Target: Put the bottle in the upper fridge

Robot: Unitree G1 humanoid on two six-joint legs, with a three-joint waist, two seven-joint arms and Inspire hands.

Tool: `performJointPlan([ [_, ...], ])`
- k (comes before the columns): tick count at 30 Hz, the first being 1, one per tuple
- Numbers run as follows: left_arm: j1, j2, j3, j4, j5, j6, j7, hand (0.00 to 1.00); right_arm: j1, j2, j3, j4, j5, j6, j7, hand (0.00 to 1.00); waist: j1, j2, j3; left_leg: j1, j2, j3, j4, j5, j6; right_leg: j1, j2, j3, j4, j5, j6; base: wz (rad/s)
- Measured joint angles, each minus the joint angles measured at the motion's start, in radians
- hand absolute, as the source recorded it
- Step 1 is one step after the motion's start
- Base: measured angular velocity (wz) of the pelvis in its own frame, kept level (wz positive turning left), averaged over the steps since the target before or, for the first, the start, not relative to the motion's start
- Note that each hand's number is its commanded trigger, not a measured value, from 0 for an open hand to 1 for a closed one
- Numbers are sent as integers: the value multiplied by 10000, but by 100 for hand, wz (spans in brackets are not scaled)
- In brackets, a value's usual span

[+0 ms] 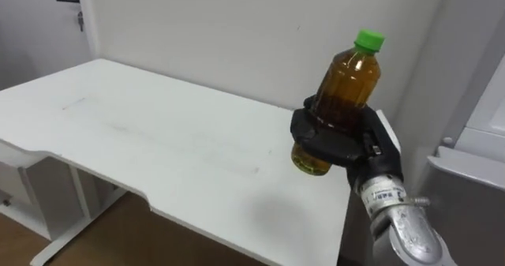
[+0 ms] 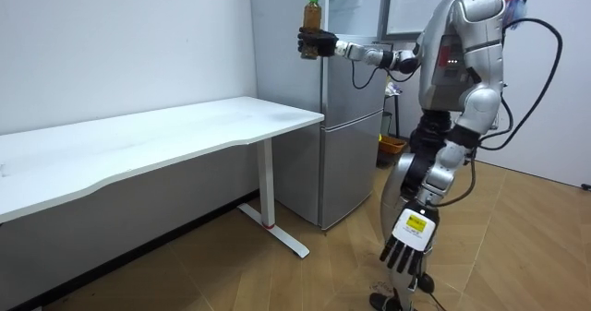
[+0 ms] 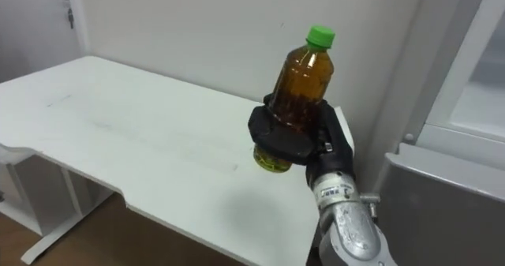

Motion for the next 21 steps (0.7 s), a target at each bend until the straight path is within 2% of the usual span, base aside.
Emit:
performJointPlan([
  [4, -30, -1, 151, 20, -2, 49, -227, 0, 0, -2, -252, -234, -66, 8, 147, 100, -23, 3, 3, 60, 1, 16, -7, -1, 0, 56, -1, -3, -4, 0, 0, -1],
  [10, -43, -12, 161, -4, -17, 159, -367, 0, 0, -149, -398, -1459, 20, 235, 482, 100, -388, 78, 0, 52, -11, 0, 2, -3, 0, 59, 14, 120, -27, 0, 0, 1],
  [12, -90, -28, 161, -4, -16, 158, -362, 0, 0, -234, -401, -1727, 53, 235, 546, 100, -461, 146, -10, 112, -11, 32, -13, -3, 1, 91, 17, 196, -32, 0, 0, -6],
  [13, -112, -31, 161, -2, -17, 157, -360, 0, 0, -248, -406, -1844, 49, 235, 632, 100, -523, 214, -47, 134, -7, 60, -25, -3, 2, 92, 18, 248, -33, 0, 0, -10],
  [17, -146, -20, 171, 2, -9, 102, -288, 0, 1, -594, -406, -1956, 29, 242, 855, 100, -625, 376, -75, 426, 16, 158, -205, -2, 1, 218, 25, 380, -28, -1, 0, -13],
  [18, -98, -3, 183, 12, -13, 89, -274, 0, 0, -754, -429, -1957, 20, 261, 883, 100, -733, 366, -80, 530, 23, 164, -254, -2, 1, 286, 28, 390, -25, -2, 2, -7],
  [21, -4, 4, 183, 12, -11, 88, -271, 0, 1, -877, -743, -1986, 30, 315, 945, 100, -896, 244, -103, 650, 41, 242, -337, -2, 0, 347, 49, 450, -29, -2, 2, -8],
])
